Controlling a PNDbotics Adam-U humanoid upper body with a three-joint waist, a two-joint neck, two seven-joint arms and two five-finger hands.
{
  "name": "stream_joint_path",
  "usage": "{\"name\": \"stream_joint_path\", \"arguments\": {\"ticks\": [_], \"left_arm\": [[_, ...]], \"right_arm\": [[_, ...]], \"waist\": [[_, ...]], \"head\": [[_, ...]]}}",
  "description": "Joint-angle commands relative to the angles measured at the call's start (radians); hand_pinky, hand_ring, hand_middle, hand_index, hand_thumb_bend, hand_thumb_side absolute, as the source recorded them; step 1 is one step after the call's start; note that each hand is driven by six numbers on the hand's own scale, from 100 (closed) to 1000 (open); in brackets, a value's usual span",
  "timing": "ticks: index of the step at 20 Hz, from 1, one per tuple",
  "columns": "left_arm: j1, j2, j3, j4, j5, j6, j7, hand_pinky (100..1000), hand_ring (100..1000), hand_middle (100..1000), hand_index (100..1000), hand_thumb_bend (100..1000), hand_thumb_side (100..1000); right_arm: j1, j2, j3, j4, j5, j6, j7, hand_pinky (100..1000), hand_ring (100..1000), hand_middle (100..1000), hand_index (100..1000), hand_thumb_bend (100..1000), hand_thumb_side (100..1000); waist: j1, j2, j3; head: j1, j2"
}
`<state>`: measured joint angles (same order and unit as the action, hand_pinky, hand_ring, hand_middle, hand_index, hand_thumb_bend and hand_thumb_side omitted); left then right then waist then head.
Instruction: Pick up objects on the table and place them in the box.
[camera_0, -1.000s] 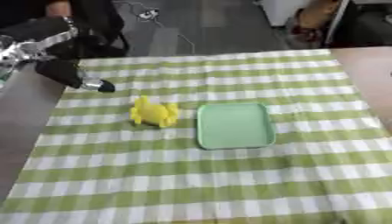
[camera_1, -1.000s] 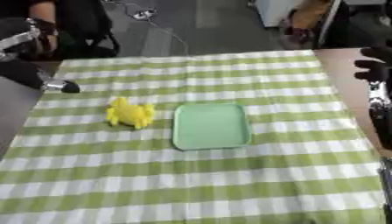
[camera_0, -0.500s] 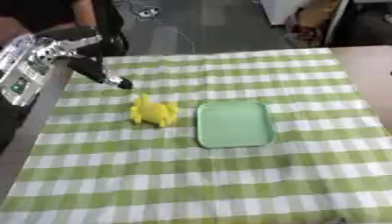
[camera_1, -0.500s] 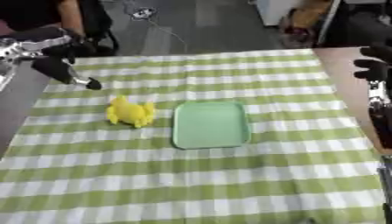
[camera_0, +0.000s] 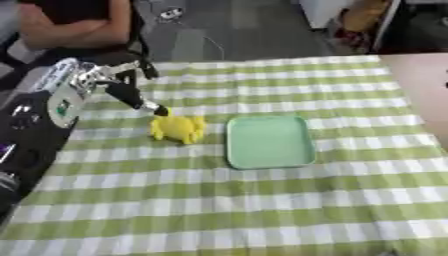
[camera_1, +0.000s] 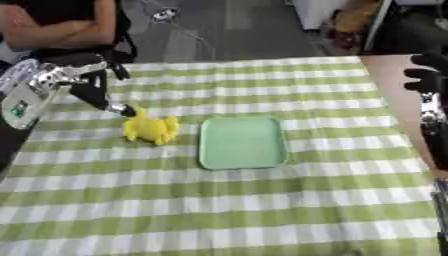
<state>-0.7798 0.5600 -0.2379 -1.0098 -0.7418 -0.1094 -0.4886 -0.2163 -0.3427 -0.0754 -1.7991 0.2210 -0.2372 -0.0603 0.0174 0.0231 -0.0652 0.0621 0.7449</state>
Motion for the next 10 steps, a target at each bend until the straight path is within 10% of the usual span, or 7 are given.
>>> {"name": "stream_joint_path", "arguments": {"ticks": [1,10], "left_arm": [[-0.030,-0.012,-0.002,0.014,-0.022,-0.018,0.003,438,510,753,852,873,570],[-0.036,-0.060,0.000,0.060,-0.074,-0.041,0.032,439,506,751,849,865,570]], "right_arm": [[-0.005,-0.011,-0.001,-0.011,-0.005,-0.001,0.002,691,747,778,883,100,835],[-0.006,-0.008,0.000,-0.011,-0.007,-0.002,0.003,691,747,778,883,100,835]], "waist": [[-0.001,-0.007,0.001],[-0.004,-0.005,0.004]], "head": [[0.012,-0.002],[0.014,-0.005]]}}
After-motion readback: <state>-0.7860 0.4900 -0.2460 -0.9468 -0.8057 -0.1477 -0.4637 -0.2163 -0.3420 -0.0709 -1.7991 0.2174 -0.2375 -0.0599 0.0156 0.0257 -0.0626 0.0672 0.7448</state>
